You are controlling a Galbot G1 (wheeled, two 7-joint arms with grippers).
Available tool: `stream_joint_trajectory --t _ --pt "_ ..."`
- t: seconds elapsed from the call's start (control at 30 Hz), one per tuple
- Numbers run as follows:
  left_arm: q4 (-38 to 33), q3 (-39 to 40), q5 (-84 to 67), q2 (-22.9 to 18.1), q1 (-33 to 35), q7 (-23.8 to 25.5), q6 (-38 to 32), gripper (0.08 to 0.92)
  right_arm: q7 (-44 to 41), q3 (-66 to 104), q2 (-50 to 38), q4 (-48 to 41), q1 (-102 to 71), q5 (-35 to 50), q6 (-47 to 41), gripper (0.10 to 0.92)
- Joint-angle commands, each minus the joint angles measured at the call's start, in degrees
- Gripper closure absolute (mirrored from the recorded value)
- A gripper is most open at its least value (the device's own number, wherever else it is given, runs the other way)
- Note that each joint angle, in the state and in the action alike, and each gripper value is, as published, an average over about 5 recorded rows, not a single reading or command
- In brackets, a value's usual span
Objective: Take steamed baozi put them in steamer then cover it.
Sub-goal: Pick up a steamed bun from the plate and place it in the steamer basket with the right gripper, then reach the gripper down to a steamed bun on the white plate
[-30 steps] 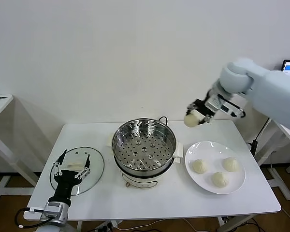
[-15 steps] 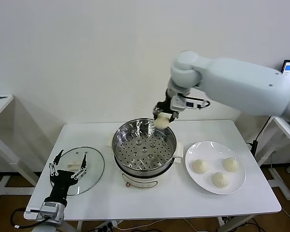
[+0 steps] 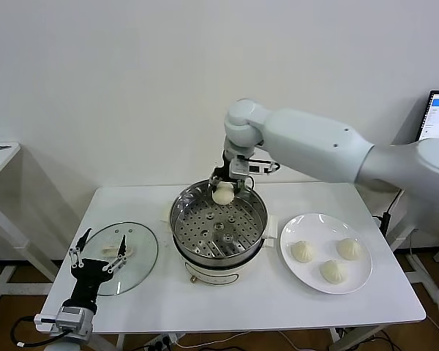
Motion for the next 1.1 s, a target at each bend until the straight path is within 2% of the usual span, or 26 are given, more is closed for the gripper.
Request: stream_joint_trajectory --t 0.03,0.47,0.57,0.73,0.9,1.1 --pt "0.0 -0.3 -0.2 0.0 0.0 0.0 0.0 0.177 0.5 2.0 3.3 -6.9 -4.5 -2.7 1.4 0.38" --pt "-0.1 -0.4 -0.2 0.0 0.0 0.1 -0.1 0.177 0.8 3.4 4.0 -8.3 -6.5 -4.0 0.8 0.373" --pt "0.0 -0.6 -0.2 -0.1 0.0 0.1 -0.2 0.177 0.6 3.3 3.8 -7.9 -6.4 -4.1 0.3 0.335" --pt "-0.1 -0.6 -0.2 -0.1 0.1 0.1 -0.2 0.177 0.4 3.3 2.6 -5.9 -5.6 -2.0 -1.4 0.223" --pt "-0.1 -0.4 -0.1 -0.1 0.3 0.1 -0.2 0.177 -1.9 3.3 -2.3 0.0 -1.6 6.0 -5.4 0.203" --pt "-0.8 -0.2 0.0 0.1 0.7 -0.1 -0.1 0.177 -7.3 -1.4 -14.9 9.4 9.8 20.6 -15.1 0.203"
